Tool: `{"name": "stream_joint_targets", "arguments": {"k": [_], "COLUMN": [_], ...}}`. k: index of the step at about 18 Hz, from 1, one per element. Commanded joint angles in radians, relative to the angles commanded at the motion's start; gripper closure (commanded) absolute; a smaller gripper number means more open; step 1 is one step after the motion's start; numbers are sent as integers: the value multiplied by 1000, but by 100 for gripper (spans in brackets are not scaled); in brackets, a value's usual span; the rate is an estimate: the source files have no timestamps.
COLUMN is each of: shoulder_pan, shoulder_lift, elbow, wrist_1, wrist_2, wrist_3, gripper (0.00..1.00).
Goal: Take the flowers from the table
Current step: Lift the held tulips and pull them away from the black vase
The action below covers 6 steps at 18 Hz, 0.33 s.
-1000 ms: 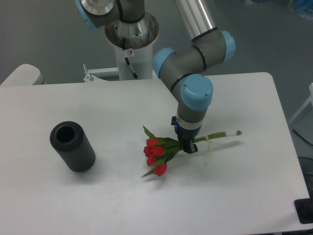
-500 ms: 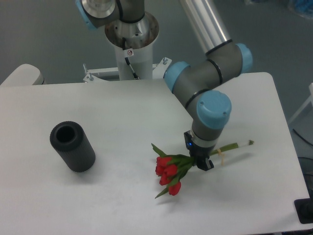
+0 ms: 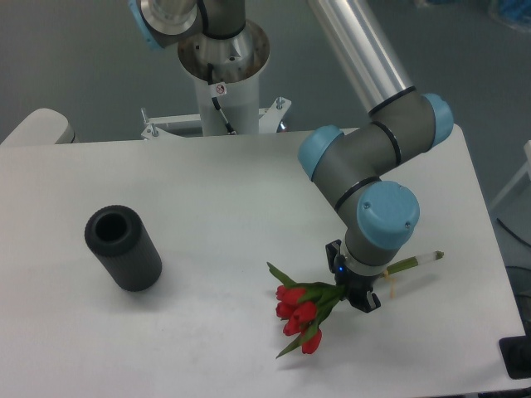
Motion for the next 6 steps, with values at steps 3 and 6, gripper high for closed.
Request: {"name": "stream_joint_targets", "arguments": {"k": [3,6], "shoulder_pan": [-3,-3], "shoulder_lift": [-2,-2], "elbow": [3,3], "wrist_1": [0,0], "wrist_2": [15,20], "wrist_3": [0,0], "gripper": [86,86]}}
